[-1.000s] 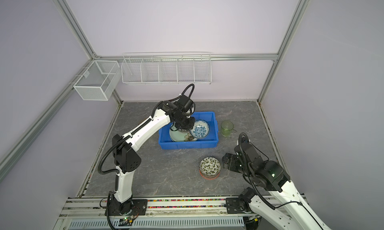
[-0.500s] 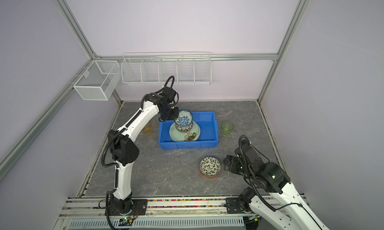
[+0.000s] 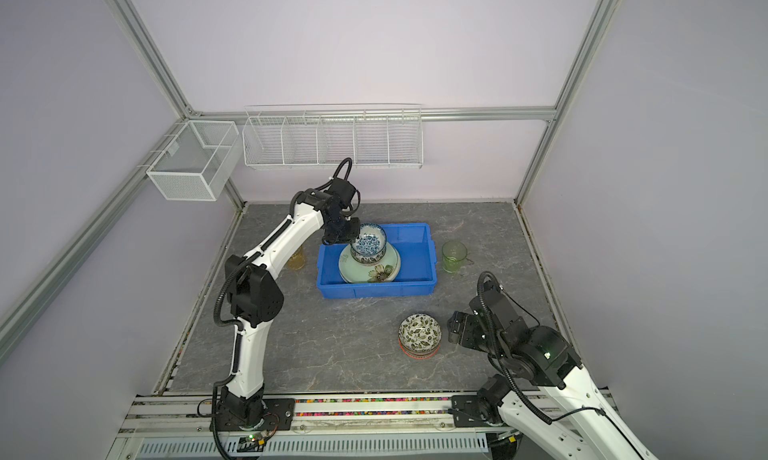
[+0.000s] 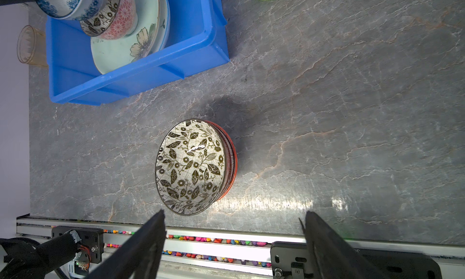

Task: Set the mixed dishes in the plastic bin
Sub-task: 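Carry the blue-floral bowl into the bin with the left gripper while right draws back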

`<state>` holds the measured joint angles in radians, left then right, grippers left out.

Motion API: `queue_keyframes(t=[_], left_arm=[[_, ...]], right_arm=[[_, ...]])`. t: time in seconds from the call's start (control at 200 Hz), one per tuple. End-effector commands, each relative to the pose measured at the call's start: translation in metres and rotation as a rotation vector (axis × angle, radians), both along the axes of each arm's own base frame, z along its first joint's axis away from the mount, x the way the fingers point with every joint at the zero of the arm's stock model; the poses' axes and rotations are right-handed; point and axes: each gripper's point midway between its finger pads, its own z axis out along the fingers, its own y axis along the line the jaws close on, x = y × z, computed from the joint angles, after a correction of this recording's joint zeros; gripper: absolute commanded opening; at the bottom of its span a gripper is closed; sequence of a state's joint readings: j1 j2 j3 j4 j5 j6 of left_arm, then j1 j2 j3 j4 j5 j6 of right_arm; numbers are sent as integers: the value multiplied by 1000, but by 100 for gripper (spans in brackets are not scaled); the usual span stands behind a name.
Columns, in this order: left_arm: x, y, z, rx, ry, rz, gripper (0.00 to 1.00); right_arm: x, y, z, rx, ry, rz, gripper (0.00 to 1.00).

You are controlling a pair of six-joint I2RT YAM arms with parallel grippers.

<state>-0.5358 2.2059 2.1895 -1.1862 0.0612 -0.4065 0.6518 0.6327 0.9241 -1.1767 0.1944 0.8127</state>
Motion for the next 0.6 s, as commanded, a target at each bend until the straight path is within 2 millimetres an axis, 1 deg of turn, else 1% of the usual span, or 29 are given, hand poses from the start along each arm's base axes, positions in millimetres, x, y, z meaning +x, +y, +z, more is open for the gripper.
queue_keyframes(t=[0.0, 0.05, 0.425, 0.595], left_arm=[[2, -7, -5, -19, 15, -3, 0], [2, -7, -10, -15, 23, -4, 0], [2, -10, -22, -27, 44, -3, 0], [1, -10, -24, -25, 47, -8, 6]], right_arm=[[-6, -7, -8, -13, 18, -26, 88], [-6, -8, -8, -13, 16, -28, 88], [-6, -8, -11, -21, 26, -28, 88], [-5, -6, -12, -19, 28, -25, 88]])
